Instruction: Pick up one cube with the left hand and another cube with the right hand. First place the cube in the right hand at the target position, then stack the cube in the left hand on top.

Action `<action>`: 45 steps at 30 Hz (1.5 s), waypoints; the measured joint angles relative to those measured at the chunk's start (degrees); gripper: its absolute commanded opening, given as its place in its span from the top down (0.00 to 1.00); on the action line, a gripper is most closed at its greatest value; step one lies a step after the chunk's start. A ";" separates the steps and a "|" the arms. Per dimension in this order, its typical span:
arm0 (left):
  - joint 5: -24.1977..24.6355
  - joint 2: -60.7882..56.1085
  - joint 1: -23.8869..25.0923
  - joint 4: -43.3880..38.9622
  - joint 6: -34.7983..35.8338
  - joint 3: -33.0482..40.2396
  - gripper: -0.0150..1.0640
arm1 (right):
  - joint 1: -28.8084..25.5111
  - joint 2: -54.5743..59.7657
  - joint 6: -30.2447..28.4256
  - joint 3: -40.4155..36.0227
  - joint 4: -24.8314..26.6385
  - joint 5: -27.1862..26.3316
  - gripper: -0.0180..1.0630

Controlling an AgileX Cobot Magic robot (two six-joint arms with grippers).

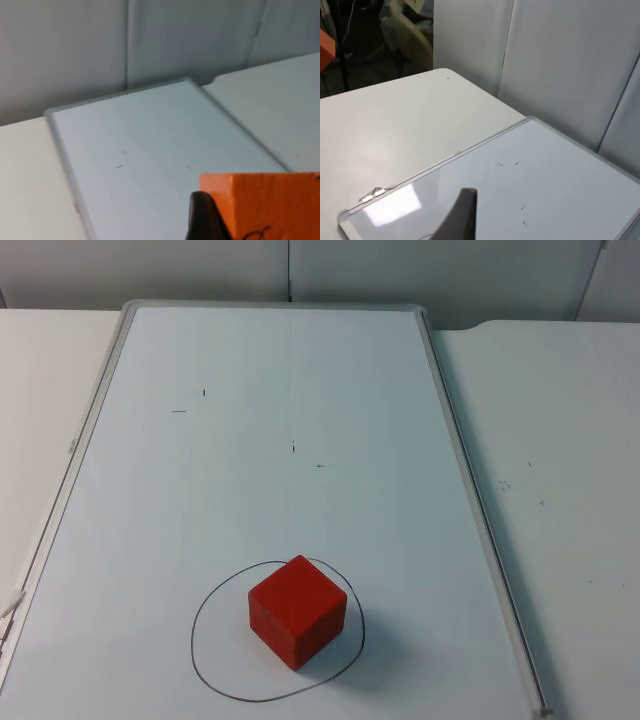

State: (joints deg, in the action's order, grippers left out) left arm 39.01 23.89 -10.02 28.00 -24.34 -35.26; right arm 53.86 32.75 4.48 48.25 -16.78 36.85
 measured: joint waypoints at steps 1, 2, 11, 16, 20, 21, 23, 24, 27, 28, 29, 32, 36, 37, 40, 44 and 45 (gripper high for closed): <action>-0.13 1.43 0.00 3.23 -3.47 0.00 0.79 | 0.00 0.00 0.00 0.00 -0.30 0.00 0.14; -0.13 1.43 0.00 3.23 -3.47 0.00 0.79 | 0.00 0.00 0.00 0.00 -0.30 0.00 0.14; -0.96 16.99 0.00 23.99 -22.81 0.00 0.80 | 0.00 -0.09 -0.10 0.00 -3.33 0.59 0.14; -1.87 26.68 0.00 35.42 -34.99 0.00 0.98 | 0.00 -0.09 -0.10 0.00 -4.35 0.81 0.14; -1.87 31.39 0.00 37.75 -38.79 0.00 0.99 | 0.00 -0.09 -0.10 -0.36 -5.00 0.86 0.14; -1.87 33.46 0.00 38.26 -39.43 0.00 0.99 | 0.00 -0.09 -0.10 -0.52 -5.23 1.02 0.14; -1.87 34.44 0.00 38.42 -39.97 0.00 0.99 | 0.00 -0.09 -0.10 -0.52 -5.34 1.15 0.14; -2.00 35.52 -0.29 38.85 -40.50 0.00 0.99 | 0.00 -0.09 -0.10 -0.52 -5.47 1.49 0.14; -4.44 38.09 -4.16 39.35 -41.69 -0.37 0.99 | 0.00 -0.09 -0.10 -0.52 -5.68 1.48 0.14; -4.44 38.09 -4.16 39.35 -41.69 -0.37 0.99 | 0.00 -0.09 -0.10 -0.52 -5.68 1.48 0.14; -5.84 39.07 -6.64 39.35 -41.95 -0.96 0.99 | 0.00 -0.09 -0.10 -0.52 -5.91 1.48 0.14; -10.26 41.98 -13.50 38.95 -42.32 -2.81 0.99 | 0.00 -0.09 -0.10 -0.52 -5.94 1.48 0.14; -17.00 49.17 -22.54 34.11 -37.67 -5.74 0.99 | 0.00 -0.09 0.97 -0.52 -6.15 1.71 0.14; -17.00 49.17 -22.54 34.11 -37.67 -5.74 0.99 | 0.00 -0.09 0.97 -0.52 -6.15 1.71 0.14; -20.13 55.17 -26.11 30.19 -33.94 -6.98 0.99 | 0.00 -0.09 1.23 -0.52 -6.15 2.60 0.14; -20.82 61.33 -27.06 28.57 -31.55 -8.08 0.99 | 0.00 -0.09 1.70 -0.52 -6.36 3.11 0.14; -21.34 62.92 -27.17 28.49 -31.31 -8.10 0.99 | 0.00 -0.09 1.73 -0.52 -6.36 3.12 0.14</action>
State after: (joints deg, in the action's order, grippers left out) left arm 17.67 86.81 -37.19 56.50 -55.65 -43.36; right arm 53.86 32.66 6.21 47.73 -23.14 39.98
